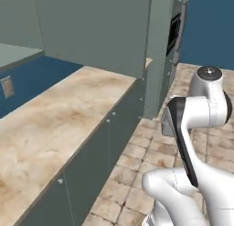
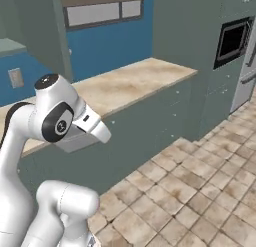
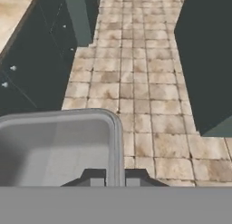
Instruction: Retrieve the tupperware and aluminum foil from the cabinet and place them on the dining counter near the plate with potato and lime to prepare for storing leftovers.
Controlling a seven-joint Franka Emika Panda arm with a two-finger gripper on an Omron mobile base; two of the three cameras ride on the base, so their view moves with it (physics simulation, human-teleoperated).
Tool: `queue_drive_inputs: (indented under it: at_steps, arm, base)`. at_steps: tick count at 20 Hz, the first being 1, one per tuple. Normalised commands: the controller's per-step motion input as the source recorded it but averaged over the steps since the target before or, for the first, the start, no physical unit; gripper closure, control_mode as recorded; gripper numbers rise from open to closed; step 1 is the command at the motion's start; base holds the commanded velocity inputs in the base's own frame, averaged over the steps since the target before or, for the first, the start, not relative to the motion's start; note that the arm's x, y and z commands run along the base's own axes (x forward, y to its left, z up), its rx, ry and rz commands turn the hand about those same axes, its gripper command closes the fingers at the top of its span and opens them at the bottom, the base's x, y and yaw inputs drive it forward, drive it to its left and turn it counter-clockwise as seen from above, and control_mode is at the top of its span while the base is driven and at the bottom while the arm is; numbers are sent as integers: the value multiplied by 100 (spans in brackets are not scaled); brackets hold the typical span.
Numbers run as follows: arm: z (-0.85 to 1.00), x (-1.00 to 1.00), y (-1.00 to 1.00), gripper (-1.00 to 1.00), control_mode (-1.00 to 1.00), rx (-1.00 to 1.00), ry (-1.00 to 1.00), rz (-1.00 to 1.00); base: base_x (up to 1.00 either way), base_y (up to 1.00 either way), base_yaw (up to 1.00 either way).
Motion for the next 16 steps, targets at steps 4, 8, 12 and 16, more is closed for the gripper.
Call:
queue_drive_inputs:
  at_steps: [4, 8, 12, 16]
  arm:
    - [0, 0, 0, 100, 100, 0, 0, 0]
    - [0, 0, 0, 100, 100, 0, 0, 0]
    - [0, 0, 0, 100, 100, 0, 0, 0]
    - [0, 0, 0, 100, 100, 0, 0, 0]
  base:
    - [60, -2, -60]
    - [83, -9, -51]
    - [99, -13, -43]
    - [100, -4, -35]
